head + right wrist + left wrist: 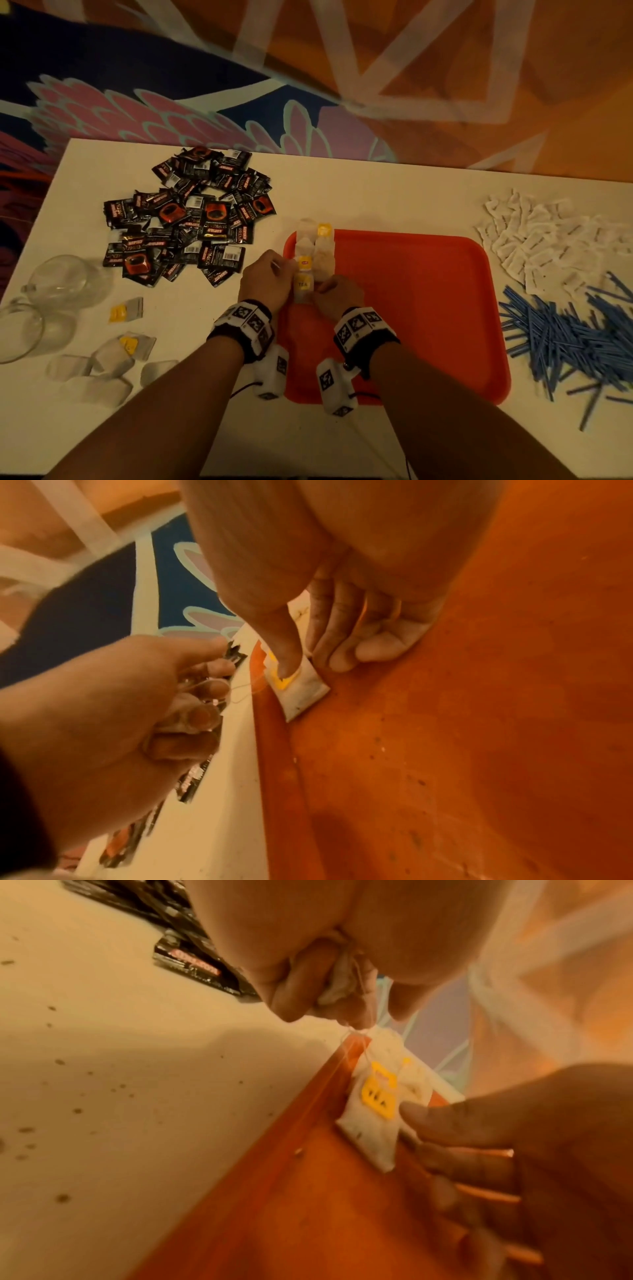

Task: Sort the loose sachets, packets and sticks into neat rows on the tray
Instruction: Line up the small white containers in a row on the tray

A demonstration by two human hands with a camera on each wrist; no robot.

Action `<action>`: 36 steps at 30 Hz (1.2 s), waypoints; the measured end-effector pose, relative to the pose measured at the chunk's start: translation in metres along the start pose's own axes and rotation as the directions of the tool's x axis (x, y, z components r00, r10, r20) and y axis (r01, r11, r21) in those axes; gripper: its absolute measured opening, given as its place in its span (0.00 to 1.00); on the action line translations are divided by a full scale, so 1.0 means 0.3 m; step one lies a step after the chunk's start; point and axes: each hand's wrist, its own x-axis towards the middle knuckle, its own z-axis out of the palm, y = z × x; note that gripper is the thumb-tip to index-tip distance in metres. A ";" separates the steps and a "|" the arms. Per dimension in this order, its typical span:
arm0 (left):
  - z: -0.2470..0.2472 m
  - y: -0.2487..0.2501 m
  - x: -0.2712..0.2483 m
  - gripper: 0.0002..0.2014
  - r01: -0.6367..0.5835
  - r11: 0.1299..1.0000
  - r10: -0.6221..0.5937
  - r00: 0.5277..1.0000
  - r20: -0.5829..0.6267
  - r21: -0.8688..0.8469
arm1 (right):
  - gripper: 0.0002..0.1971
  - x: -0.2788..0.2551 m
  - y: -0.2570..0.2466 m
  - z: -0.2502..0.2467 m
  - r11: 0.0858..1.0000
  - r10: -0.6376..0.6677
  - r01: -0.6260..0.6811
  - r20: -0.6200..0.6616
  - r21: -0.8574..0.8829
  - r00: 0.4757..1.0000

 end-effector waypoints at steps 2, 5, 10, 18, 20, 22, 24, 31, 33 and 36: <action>-0.015 0.027 0.003 0.18 0.097 0.966 -0.092 0.995 0.031 -0.240 | 0.07 -0.007 -0.012 -0.011 0.996 -0.073 0.073 0.000 0.044 0.997; -0.053 0.094 -0.024 0.27 0.316 0.730 -0.235 0.949 0.212 -0.606 | 0.07 -0.046 -0.057 -0.044 0.953 -0.251 0.246 0.004 0.175 0.968; -0.093 0.165 -0.058 0.35 0.349 0.645 -0.139 0.928 0.346 -0.680 | 0.07 -0.108 -0.116 -0.128 0.853 -0.500 0.483 0.039 0.197 0.865; -0.144 0.291 -0.145 0.34 0.317 0.728 -0.041 0.905 0.422 -0.608 | 0.01 -0.177 -0.148 -0.223 0.842 -0.518 0.512 -0.012 0.172 0.855; -0.153 0.319 -0.169 0.34 0.318 0.731 -0.021 0.895 0.446 -0.604 | 0.04 -0.195 -0.157 -0.243 0.828 -0.547 0.542 -0.005 0.147 0.837; -0.162 0.333 -0.186 0.34 0.330 0.702 0.001 0.886 0.464 -0.631 | 0.08 -0.212 -0.171 -0.269 0.814 -0.554 0.548 -0.027 0.195 0.832; -0.174 0.337 -0.201 0.34 0.355 0.640 0.019 0.879 0.476 -0.681 | 0.12 -0.221 -0.179 -0.294 0.797 -0.539 0.532 -0.060 0.288 0.840; -0.184 0.328 -0.237 0.31 0.418 0.545 0.046 0.850 0.524 -0.727 | 0.12 -0.263 -0.198 -0.356 0.749 -0.521 0.501 -0.082 0.434 0.850; -0.184 0.336 -0.258 0.26 0.421 0.531 0.074 0.841 0.535 -0.735 | 0.11 -0.277 -0.199 -0.370 0.735 -0.531 0.511 -0.090 0.445 0.842; -0.182 0.343 -0.291 0.20 0.410 0.482 0.133 0.840 0.527 -0.775 | 0.10 -0.284 -0.195 -0.389 0.709 -0.544 0.528 -0.115 0.467 0.831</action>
